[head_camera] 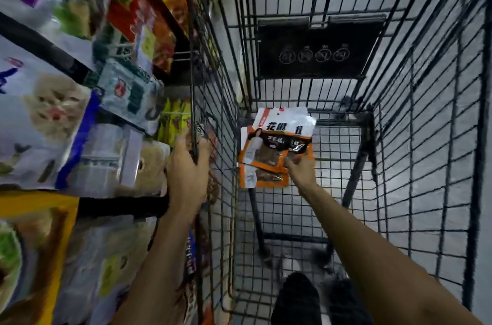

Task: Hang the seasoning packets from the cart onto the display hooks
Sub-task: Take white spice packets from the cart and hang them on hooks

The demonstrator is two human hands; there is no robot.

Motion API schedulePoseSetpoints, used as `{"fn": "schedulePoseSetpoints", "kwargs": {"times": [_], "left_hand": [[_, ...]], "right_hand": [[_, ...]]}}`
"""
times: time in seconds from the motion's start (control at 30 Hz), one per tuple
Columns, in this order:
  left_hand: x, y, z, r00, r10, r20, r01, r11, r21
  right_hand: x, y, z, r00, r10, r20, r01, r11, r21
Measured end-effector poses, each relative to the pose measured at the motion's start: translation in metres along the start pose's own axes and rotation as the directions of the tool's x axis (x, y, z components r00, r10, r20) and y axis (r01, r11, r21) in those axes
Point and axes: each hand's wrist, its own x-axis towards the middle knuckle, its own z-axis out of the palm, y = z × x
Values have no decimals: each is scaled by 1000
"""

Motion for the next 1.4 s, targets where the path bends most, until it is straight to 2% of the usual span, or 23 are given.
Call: {"fn": "schedulePoseSetpoints", "kwargs": {"times": [0.13,0.3,0.4,0.57,0.63,0.73,0.8,0.83,0.9,0.97,1.03,1.17,1.23,1.3,1.33,1.4], "left_hand": [[-2,-3,4,995,102,-21,-103,994,-40],[0,-5,5,990,141,-25,-142,990,-21],[0,-7,3,988,152,-11,-152,988,-13],[-1,-5,-3,994,112,13,-112,994,0],[-3,2,-10,993,118,-28,-117,992,54],[-5,22,-17,949,285,-131,-261,949,175],[-5,40,-15,945,306,-115,-296,950,96],[-4,50,-12,966,251,-64,-251,968,3],[0,67,-9,987,74,144,-43,977,-208],[8,77,-9,922,-34,386,197,899,-392],[14,75,-13,856,-43,516,325,821,-470],[24,62,-30,851,-95,517,407,741,-533],[33,55,-42,882,-108,460,373,756,-538],[42,47,-52,912,-103,397,317,791,-524],[45,45,-56,920,-93,380,295,802,-519],[49,42,-58,934,-71,350,239,853,-464]], "right_hand": [[33,10,25,999,-11,37,9,998,63],[57,16,45,966,257,23,-255,936,245],[60,12,47,944,331,-10,-315,908,277],[34,-1,18,967,194,-165,-157,964,216],[12,-8,-8,975,120,-187,-79,974,212],[-28,-20,-47,993,-8,-116,45,946,320],[-56,-31,-68,997,-57,-45,71,899,432],[-68,-37,-75,996,-85,-1,75,882,465],[-86,-49,-81,982,-152,107,80,864,498],[-99,-64,-80,955,-211,210,70,845,531],[-106,-78,-74,919,-267,290,66,830,554],[-95,-84,-63,870,-300,390,44,837,546],[-71,-73,-59,919,-242,311,61,868,494],[-38,-51,-56,981,-123,147,49,904,424],[-21,-39,-55,994,-65,83,27,918,395],[6,-17,-51,999,28,46,-43,934,355]]}}
